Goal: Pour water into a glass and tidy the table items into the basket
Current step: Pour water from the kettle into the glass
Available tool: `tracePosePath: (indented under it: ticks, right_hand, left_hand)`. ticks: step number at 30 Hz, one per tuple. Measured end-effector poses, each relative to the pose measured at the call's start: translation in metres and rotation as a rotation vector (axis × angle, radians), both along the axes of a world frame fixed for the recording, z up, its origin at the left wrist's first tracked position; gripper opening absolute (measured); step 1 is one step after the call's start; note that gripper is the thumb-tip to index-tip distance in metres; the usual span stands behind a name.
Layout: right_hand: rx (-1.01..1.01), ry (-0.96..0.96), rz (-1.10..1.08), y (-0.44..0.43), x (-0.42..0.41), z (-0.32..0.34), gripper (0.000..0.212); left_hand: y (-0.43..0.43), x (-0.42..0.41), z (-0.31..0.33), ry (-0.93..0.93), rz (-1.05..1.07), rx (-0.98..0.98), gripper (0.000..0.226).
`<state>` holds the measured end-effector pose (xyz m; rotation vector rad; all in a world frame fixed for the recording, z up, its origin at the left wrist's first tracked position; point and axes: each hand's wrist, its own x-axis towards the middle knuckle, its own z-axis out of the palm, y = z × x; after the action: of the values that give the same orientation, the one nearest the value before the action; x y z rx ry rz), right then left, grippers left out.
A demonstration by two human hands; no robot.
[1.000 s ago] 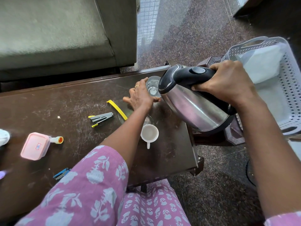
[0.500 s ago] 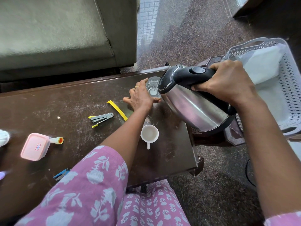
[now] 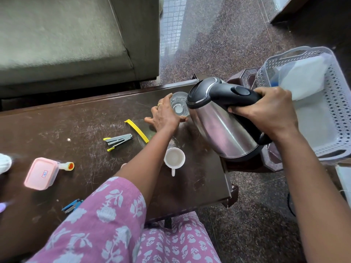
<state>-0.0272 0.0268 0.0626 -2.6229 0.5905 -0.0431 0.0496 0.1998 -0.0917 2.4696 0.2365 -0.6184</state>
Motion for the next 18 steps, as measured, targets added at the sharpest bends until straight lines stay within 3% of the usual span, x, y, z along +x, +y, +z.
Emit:
tracePosePath:
  ticks: [9,15,18]
  right_hand:
    - [0.197,-0.234,-0.286,-0.013,-0.026,-0.002,0.049]
    - [0.296,-0.478,-0.451,-0.044,-0.054,0.017,0.034]
    - [0.338,-0.598,-0.525,-0.064,-0.067,0.028,0.036]
  left_hand:
    - [-0.004,-0.011,0.001,-0.046,-0.058,0.014,0.101]
    - [-0.039,-0.023,0.015,-0.21,-0.125,0.079,0.085]
    - [-0.063,-0.023,0.022,-0.217,-0.135,0.049,0.082]
